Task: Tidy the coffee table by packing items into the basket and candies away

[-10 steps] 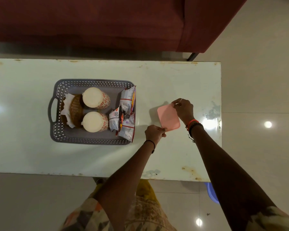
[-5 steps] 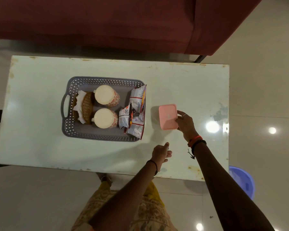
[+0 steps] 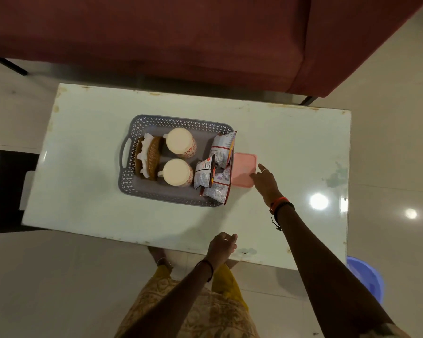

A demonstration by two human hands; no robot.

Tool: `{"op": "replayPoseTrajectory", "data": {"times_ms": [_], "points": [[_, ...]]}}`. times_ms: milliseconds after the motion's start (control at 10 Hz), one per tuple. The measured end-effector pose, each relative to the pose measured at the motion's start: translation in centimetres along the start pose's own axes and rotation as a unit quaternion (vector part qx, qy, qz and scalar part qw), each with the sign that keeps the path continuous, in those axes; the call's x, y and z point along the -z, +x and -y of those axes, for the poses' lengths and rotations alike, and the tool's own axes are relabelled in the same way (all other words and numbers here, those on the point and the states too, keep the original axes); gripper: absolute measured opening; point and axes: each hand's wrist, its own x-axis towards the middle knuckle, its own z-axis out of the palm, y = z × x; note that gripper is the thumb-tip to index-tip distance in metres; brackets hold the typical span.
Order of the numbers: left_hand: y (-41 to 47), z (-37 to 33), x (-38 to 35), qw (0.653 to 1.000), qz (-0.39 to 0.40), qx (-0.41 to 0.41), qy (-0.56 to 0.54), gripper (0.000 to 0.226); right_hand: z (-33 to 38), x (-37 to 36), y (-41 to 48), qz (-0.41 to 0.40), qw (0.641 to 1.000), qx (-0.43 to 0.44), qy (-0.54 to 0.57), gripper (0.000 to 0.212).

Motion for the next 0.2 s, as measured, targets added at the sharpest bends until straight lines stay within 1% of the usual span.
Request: {"op": "replayPoseTrajectory", "data": {"times_ms": [100,200], "points": [[-0.7,-0.7,1.7,0.997,-0.028,-0.034,0.070,0.023,-1.2,0.0,-2.8,-0.064,0.988,0.041,-0.134,0.058],[-2.0,-1.0,2.9,0.994,-0.036,-0.045,0.093,0.027,-2.1,-0.2,-5.4,-0.115,0.961,0.049,-0.246,0.058]]}}
